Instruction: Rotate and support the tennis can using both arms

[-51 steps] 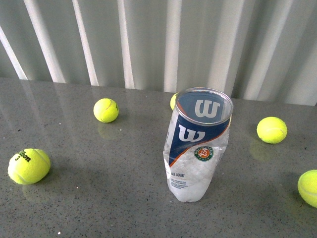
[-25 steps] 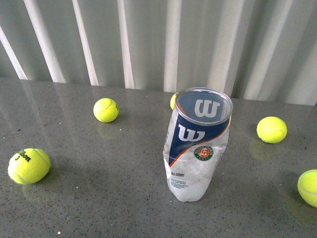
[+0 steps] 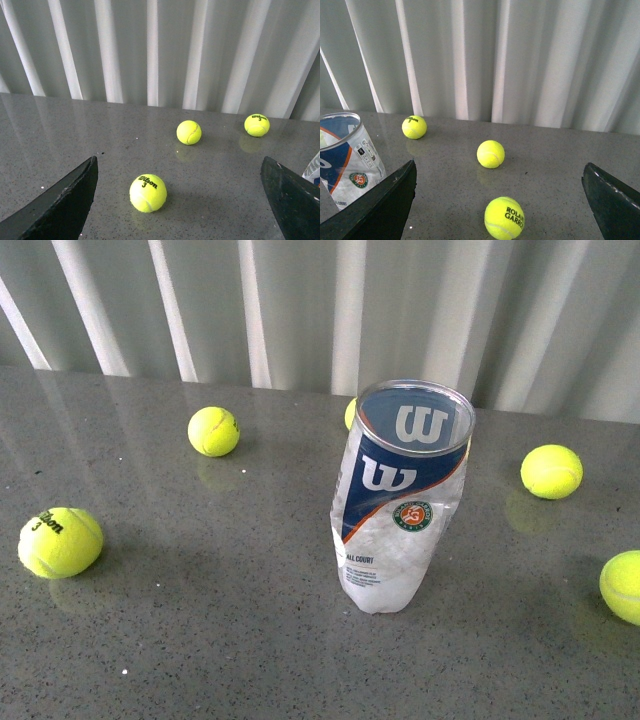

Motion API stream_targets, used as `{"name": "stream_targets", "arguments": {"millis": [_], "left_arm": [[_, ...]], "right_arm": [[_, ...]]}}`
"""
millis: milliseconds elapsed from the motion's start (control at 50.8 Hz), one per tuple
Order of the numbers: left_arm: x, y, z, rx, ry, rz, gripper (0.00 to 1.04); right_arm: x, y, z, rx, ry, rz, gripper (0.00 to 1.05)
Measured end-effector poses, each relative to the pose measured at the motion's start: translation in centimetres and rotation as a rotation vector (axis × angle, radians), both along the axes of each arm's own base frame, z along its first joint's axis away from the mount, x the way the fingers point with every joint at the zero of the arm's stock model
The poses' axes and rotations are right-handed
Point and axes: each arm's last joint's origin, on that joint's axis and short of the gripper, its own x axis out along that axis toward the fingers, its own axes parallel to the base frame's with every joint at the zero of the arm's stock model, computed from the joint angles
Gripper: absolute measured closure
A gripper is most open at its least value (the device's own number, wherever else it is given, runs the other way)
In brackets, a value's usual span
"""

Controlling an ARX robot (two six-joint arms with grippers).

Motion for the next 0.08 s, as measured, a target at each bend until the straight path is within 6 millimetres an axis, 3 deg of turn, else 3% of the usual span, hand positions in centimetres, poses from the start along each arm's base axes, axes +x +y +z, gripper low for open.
{"name": "stream_targets", "arguments": {"millis": [79], "left_arm": [[0.00, 0.00, 0.00, 0.000, 0.000, 0.000, 0.07]], "right_arm": [[0.00, 0.00, 0.00, 0.000, 0.000, 0.000, 0.07]]}}
